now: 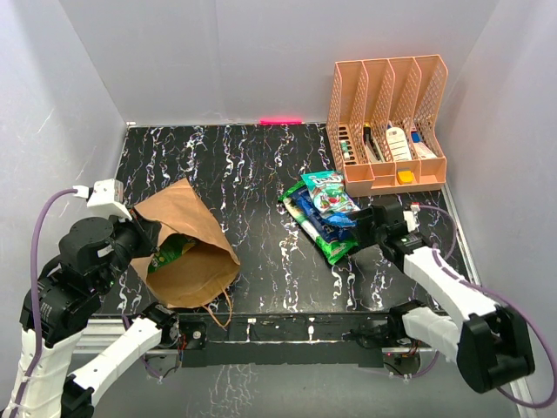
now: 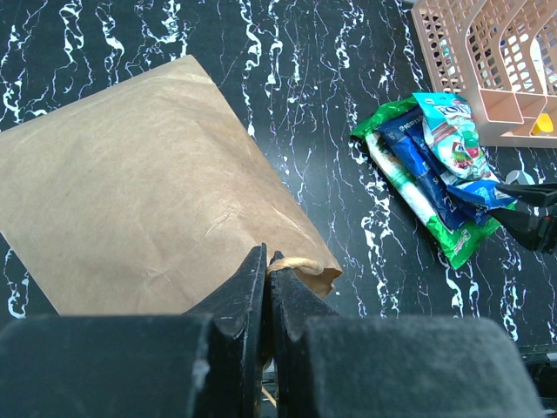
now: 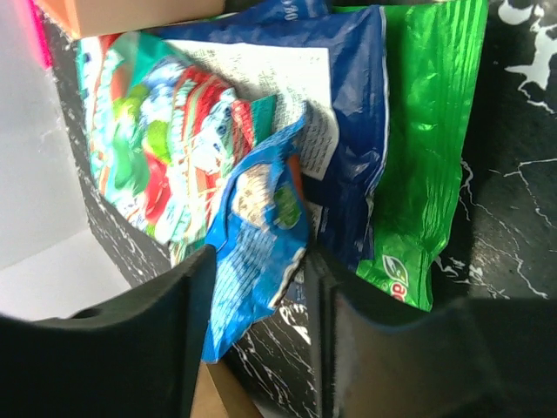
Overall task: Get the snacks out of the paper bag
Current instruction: Place the snack at the center of the board.
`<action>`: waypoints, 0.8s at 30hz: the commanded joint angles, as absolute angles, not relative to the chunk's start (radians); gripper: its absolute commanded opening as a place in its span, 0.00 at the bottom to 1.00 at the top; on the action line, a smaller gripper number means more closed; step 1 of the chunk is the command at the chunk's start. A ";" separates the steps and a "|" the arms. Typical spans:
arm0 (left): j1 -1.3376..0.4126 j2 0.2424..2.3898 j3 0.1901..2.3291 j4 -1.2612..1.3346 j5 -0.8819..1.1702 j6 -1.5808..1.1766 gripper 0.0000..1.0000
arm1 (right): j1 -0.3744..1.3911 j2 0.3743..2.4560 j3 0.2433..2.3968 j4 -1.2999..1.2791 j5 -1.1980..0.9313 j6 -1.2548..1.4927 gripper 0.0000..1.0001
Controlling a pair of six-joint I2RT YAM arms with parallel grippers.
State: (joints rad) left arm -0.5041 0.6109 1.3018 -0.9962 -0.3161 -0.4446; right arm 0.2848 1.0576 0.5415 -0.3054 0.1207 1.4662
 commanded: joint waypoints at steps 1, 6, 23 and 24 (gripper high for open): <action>-0.507 0.608 1.325 -0.995 -0.334 -0.429 0.00 | 0.278 0.913 0.537 -0.431 0.181 1.363 0.59; -0.508 0.602 1.302 -0.971 -0.323 -0.435 0.00 | 0.278 0.706 0.490 -0.452 0.247 1.124 0.94; -0.507 0.610 1.288 -0.957 -0.311 -0.458 0.00 | 0.827 0.940 0.608 0.192 -0.251 0.058 0.98; -0.507 0.610 1.286 -0.957 -0.310 -0.462 0.00 | 0.916 0.994 0.643 0.170 -0.200 -0.021 0.98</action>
State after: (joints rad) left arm -0.5041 0.6071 1.2922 -0.9756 -0.3168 -0.4500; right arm 0.6155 0.8806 0.4946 0.0315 -0.3054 0.3378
